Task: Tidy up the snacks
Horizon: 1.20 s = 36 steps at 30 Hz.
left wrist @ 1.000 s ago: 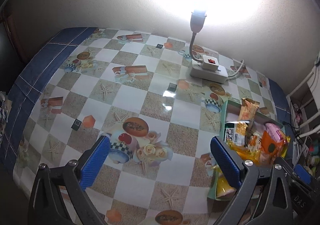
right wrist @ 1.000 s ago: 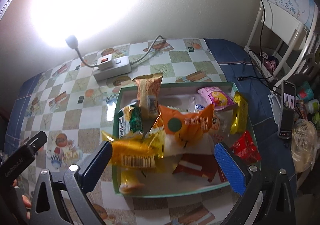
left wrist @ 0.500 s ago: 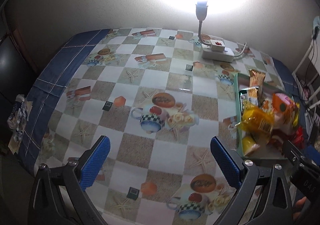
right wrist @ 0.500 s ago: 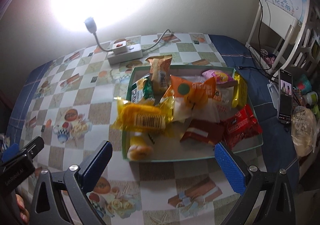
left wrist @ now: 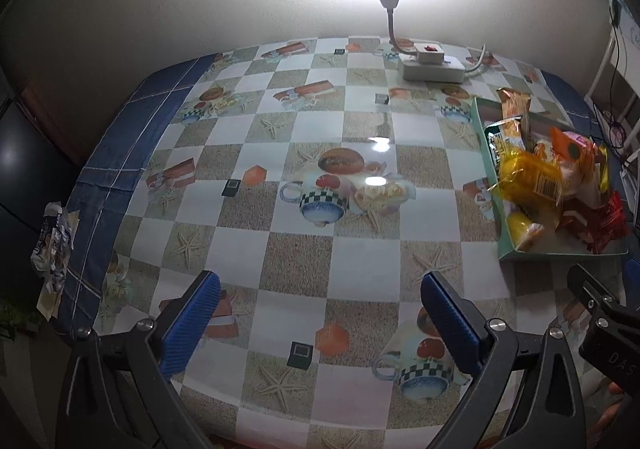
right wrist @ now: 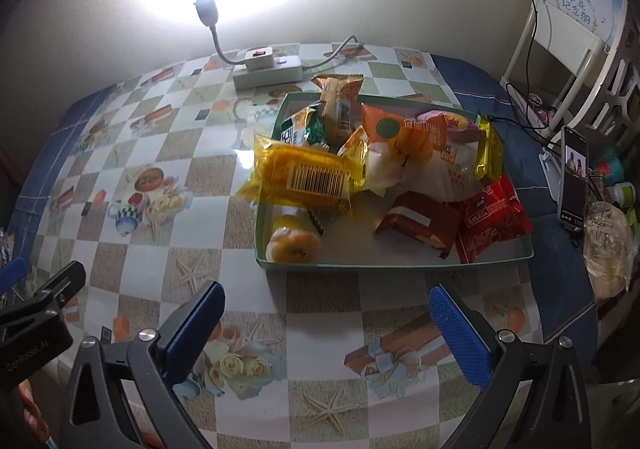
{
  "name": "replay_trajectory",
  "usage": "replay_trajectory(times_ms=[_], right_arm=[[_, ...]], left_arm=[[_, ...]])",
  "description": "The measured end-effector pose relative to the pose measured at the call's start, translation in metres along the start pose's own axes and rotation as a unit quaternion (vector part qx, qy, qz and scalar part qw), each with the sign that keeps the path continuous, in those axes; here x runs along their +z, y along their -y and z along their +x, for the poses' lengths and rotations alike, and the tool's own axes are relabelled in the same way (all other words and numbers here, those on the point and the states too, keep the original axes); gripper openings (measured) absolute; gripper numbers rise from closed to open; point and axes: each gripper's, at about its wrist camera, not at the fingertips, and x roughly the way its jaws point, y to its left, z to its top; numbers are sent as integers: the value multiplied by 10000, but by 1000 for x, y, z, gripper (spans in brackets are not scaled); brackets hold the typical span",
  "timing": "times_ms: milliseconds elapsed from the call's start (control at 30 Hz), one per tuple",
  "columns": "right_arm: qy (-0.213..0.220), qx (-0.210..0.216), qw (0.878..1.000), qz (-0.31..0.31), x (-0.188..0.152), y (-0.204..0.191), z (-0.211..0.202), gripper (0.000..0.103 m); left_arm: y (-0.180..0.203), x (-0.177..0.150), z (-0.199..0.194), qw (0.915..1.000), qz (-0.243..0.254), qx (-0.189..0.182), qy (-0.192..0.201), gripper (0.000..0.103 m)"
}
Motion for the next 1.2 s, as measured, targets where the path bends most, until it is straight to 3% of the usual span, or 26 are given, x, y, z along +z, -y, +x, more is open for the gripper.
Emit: replay_trajectory(times_ms=[767,1200], right_arm=[[29,-75,9998,-166,-15,-7,-6,103],[109,-67,9999,-86,-14,-2,-6,103]], left_arm=[[-12,-12,10,9996,-50,-201,-212,100],[-12,-10,16,9997,2,-111,-235,100]])
